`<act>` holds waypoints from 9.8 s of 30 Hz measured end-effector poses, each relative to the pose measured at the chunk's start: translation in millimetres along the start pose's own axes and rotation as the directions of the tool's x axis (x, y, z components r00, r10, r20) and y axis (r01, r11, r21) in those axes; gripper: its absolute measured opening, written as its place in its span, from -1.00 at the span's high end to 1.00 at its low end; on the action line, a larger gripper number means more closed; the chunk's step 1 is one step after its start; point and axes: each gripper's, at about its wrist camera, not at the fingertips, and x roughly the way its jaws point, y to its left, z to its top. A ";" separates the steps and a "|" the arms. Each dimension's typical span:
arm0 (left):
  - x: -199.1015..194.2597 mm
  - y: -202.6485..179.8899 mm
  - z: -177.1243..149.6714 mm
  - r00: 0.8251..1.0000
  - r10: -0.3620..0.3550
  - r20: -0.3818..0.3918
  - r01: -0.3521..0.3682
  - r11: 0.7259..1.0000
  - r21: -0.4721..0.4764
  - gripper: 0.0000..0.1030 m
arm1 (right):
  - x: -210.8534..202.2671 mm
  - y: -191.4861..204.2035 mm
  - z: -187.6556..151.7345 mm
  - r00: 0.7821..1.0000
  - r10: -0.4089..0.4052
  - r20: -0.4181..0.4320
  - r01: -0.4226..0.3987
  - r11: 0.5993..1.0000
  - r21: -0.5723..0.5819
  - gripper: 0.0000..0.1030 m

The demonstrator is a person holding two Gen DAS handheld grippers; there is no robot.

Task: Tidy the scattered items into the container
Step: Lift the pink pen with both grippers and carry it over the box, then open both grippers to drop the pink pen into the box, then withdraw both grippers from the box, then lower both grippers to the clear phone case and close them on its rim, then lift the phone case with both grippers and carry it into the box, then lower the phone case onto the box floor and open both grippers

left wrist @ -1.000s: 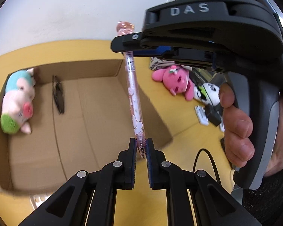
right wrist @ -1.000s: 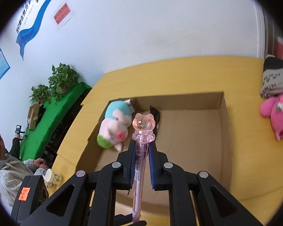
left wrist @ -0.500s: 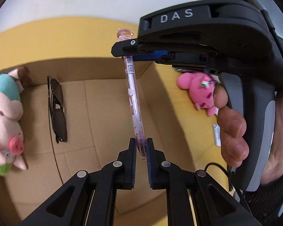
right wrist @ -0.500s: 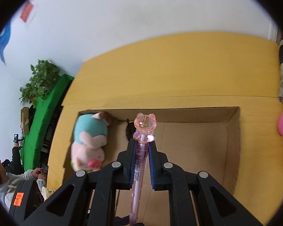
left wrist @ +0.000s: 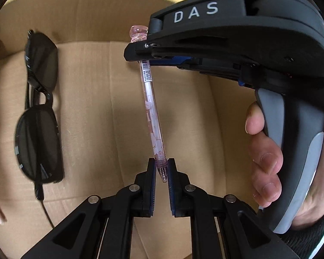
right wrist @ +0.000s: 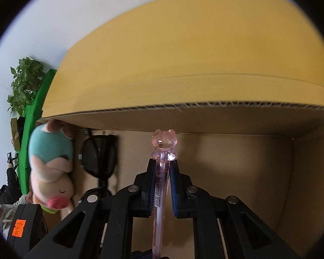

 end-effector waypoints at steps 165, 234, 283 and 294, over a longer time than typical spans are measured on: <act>-270.9 20.7 -234.2 0.717 0.262 0.646 -0.353 0.936 0.011 0.86 | -198.2 158.0 -306.6 0.778 -0.066 0.624 0.277 0.929 -0.247 0.88; -128.1 139.9 -134.0 0.851 0.486 0.201 -0.484 0.873 -0.060 0.88 | -13.1 129.6 -229.2 0.973 -0.171 0.154 0.204 0.950 -0.237 0.91; -144.8 175.9 -159.9 0.844 0.517 0.145 -0.512 0.856 -0.071 0.90 | -14.3 129.5 -239.9 0.978 -0.151 0.141 0.173 0.972 -0.159 0.89; -174.7 145.9 -185.1 0.818 0.499 0.285 -0.503 0.862 -0.064 -0.25 | -40.7 132.3 -251.2 0.973 -0.061 0.220 0.102 0.978 -0.181 -0.07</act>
